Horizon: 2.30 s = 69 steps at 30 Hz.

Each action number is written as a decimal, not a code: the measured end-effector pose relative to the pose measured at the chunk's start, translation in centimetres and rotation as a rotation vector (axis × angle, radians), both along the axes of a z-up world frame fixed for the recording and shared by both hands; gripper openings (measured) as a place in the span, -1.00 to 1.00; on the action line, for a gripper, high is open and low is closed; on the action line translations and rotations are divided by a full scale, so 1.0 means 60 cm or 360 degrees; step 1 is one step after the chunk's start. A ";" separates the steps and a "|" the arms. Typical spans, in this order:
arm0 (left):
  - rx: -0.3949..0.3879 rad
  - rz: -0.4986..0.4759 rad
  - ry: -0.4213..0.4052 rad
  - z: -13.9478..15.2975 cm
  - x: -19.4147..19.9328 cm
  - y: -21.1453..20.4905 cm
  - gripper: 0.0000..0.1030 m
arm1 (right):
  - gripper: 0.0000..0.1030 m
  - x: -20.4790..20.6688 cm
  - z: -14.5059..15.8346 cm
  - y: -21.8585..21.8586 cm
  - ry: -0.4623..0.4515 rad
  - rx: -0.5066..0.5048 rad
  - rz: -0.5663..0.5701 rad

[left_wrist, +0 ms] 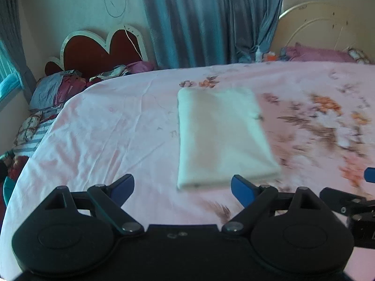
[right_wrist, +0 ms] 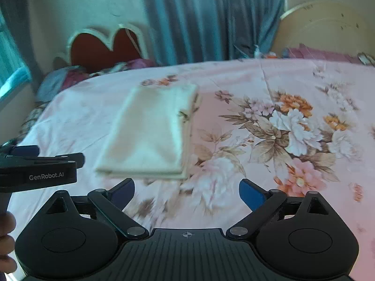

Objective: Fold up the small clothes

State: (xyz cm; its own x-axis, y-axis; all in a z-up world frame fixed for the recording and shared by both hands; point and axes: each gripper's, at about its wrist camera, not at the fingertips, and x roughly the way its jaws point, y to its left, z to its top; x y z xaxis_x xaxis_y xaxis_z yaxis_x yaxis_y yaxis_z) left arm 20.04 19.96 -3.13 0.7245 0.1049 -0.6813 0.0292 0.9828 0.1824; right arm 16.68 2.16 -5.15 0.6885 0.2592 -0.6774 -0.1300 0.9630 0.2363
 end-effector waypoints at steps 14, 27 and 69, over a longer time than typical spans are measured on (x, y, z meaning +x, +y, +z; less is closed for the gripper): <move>-0.0161 0.0153 -0.0029 0.102 -0.271 0.003 0.74 | 1.00 -0.273 0.144 -0.028 -0.0369 -0.0116 -0.0029; -0.0193 0.0180 -0.0142 0.142 -0.346 0.006 0.74 | 0.99 -0.329 0.166 -0.033 -0.0432 -0.0139 -0.0013; -0.0198 0.0243 -0.0150 0.147 -0.350 0.016 0.74 | 0.99 -0.319 0.171 -0.027 -0.0464 -0.0116 0.0025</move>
